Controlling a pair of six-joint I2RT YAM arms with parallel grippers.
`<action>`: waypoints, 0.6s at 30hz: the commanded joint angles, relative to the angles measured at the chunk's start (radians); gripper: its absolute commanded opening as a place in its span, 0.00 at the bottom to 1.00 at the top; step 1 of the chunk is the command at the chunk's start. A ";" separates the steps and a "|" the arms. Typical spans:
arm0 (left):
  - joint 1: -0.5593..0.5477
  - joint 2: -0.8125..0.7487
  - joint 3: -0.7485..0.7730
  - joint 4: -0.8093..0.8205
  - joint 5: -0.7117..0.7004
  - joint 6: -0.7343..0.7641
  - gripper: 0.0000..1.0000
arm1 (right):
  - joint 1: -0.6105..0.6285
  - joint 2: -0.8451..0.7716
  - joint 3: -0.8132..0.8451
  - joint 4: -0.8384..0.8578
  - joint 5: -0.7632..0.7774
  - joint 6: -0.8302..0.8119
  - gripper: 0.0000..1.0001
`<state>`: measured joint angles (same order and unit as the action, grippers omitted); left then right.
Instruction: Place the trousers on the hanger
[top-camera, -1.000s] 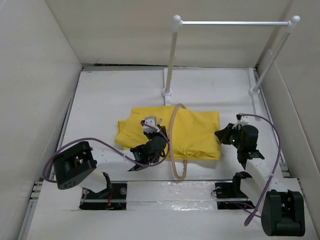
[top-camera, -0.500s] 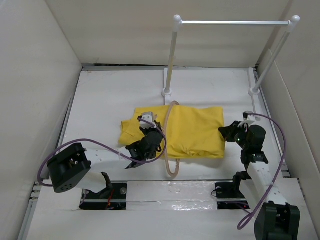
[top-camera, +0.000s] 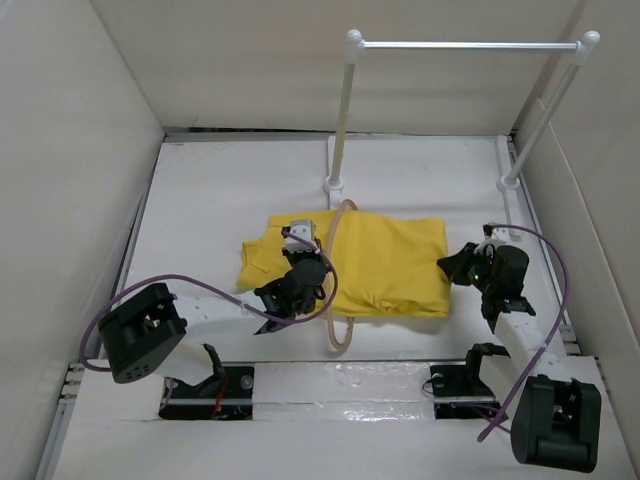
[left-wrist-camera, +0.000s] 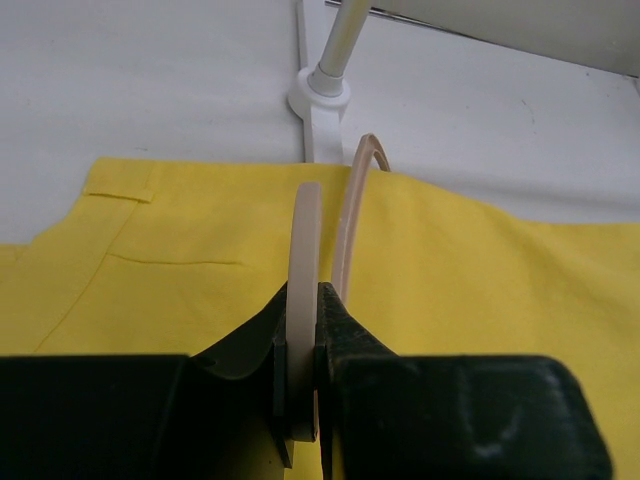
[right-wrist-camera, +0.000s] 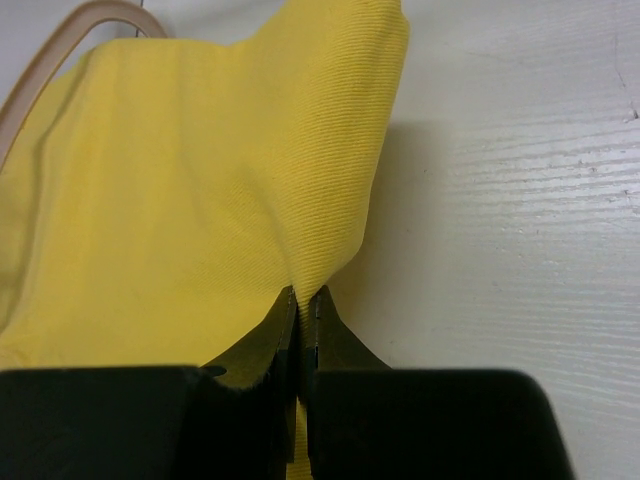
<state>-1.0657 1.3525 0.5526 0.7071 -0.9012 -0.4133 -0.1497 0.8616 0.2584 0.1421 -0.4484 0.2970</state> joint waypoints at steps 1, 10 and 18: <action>0.024 0.043 0.049 0.025 -0.110 0.110 0.00 | -0.019 0.011 0.030 0.090 0.054 -0.030 0.00; 0.009 -0.061 0.110 -0.069 -0.024 0.124 0.00 | -0.031 0.030 0.041 0.111 0.022 -0.033 0.06; -0.023 -0.141 0.191 -0.166 0.047 0.053 0.00 | 0.136 -0.122 0.172 -0.062 0.028 -0.050 0.78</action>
<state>-1.0927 1.2690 0.6853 0.5491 -0.8528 -0.3489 -0.0868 0.8177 0.3172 0.1047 -0.4416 0.2691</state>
